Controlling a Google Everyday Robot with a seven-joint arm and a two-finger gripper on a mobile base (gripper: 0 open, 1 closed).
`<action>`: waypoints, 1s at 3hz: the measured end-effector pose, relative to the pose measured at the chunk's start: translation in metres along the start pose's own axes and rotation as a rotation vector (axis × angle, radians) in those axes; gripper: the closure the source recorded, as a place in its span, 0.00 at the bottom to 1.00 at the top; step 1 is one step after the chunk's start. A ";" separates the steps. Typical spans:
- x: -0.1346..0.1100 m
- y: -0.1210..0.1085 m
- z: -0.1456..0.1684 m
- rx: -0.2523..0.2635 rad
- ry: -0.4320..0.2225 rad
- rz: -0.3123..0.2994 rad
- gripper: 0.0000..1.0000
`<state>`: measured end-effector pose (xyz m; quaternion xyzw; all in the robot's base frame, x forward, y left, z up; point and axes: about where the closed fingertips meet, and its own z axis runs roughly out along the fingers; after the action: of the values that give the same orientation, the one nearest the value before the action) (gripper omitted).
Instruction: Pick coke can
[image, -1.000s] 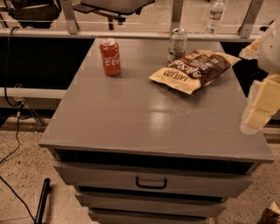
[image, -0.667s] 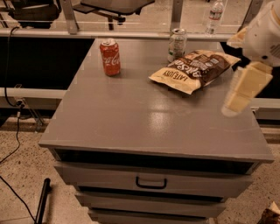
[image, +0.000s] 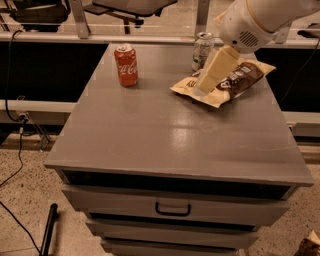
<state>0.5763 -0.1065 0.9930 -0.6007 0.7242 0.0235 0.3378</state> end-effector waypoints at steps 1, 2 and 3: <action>-0.044 -0.019 0.033 0.021 -0.122 0.042 0.00; -0.073 -0.039 0.073 0.008 -0.193 0.115 0.00; -0.096 -0.047 0.120 -0.036 -0.221 0.168 0.00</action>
Offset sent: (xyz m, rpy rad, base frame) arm 0.1265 0.1286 -0.0195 0.3601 0.0441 -0.0707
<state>0.6786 0.0152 0.9675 -0.5375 0.7298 0.1308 0.4018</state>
